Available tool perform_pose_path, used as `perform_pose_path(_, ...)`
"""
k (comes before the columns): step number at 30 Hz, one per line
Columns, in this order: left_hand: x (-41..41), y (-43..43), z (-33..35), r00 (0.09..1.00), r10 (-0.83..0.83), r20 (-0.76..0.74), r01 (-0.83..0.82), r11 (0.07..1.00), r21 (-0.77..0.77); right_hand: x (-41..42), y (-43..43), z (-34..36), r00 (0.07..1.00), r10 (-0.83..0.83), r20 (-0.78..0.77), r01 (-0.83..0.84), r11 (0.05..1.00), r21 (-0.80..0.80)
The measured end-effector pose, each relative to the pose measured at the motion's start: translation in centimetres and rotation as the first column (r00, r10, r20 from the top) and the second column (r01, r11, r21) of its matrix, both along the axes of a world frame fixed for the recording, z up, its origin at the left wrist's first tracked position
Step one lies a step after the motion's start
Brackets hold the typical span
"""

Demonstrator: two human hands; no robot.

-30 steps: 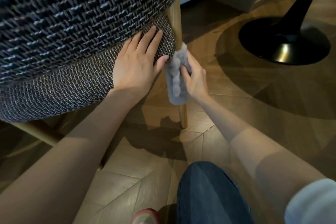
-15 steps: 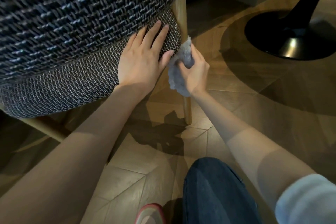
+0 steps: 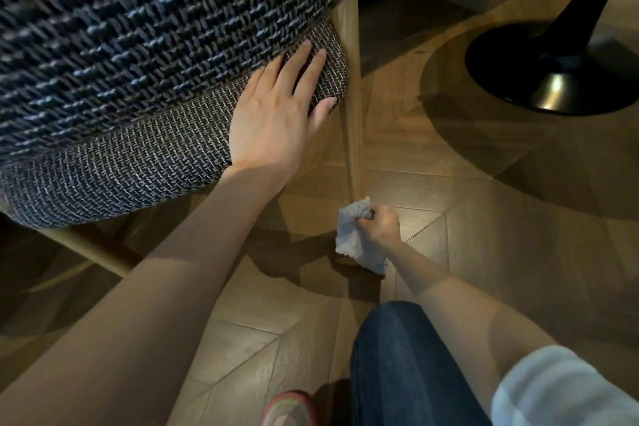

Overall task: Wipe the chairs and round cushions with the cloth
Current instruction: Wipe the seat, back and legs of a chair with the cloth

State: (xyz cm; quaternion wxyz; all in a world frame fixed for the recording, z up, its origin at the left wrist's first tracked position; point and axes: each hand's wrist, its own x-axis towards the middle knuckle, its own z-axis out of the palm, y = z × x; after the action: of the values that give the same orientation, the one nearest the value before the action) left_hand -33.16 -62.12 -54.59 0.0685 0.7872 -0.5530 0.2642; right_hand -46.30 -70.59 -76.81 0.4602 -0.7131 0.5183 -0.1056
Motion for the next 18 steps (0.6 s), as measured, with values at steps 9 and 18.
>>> perform_pose_path(9,-0.4,0.1,0.4,0.998,0.028,-0.059,-0.026,0.999,0.043,2.8,-3.0,12.2,0.878,0.061,0.476,0.149,0.908,-0.392)
perform_pose_path(18,-0.6,0.1,1.1,0.994,0.056,-0.092,-0.047,0.994,0.096,2.1,-2.7,10.6,0.972,0.016,0.234,0.032,0.979,-0.2)
